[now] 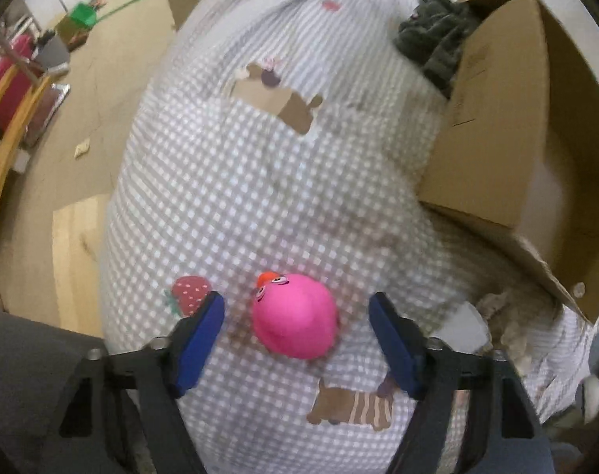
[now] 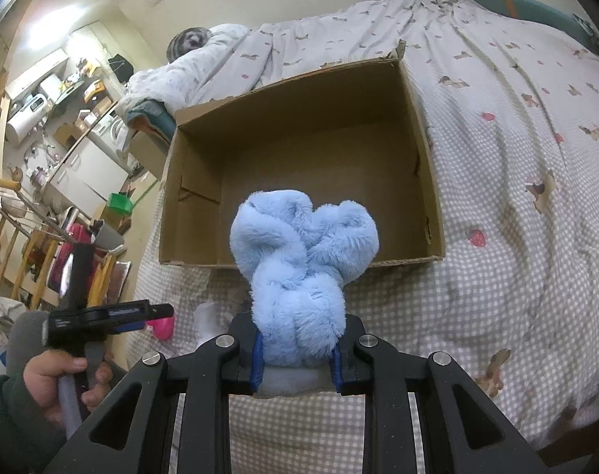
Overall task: Organize soft objects
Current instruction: 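Carry the duck and scrunchie into the box and open both tools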
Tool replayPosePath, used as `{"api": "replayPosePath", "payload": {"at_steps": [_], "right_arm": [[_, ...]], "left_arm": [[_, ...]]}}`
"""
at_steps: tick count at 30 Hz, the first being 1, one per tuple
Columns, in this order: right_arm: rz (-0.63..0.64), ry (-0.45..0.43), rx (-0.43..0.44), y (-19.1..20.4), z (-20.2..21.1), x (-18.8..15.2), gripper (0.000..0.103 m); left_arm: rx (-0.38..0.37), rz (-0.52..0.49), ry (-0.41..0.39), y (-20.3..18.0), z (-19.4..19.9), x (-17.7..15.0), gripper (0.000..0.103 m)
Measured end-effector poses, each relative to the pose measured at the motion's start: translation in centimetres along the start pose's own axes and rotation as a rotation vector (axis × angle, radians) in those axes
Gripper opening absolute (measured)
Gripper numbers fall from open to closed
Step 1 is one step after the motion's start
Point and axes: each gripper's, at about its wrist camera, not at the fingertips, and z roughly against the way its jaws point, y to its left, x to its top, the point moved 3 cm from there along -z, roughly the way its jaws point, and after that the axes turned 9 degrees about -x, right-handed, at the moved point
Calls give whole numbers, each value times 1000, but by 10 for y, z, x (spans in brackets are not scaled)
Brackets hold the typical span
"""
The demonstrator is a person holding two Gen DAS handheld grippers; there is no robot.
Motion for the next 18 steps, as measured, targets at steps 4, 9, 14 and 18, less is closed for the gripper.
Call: {"api": "replayPosePath", "payload": {"at_steps": [4,9,14,18], "right_arm": [[-11,0,-3,-3,0,1,27],[-23,-5,-1,-5,2,2,27],[-43,-29,10,-7,12,8,27],[-53,-67,19,-4,23,20,27]], "left_arm": [[-5,-37,-43,-5,10,4,41],[-14,-123,-141,-24,47,0,41],[-44,-268,-251,-59,94,-5,41],[-70,-347,-301,-82,114,8,41]]}}
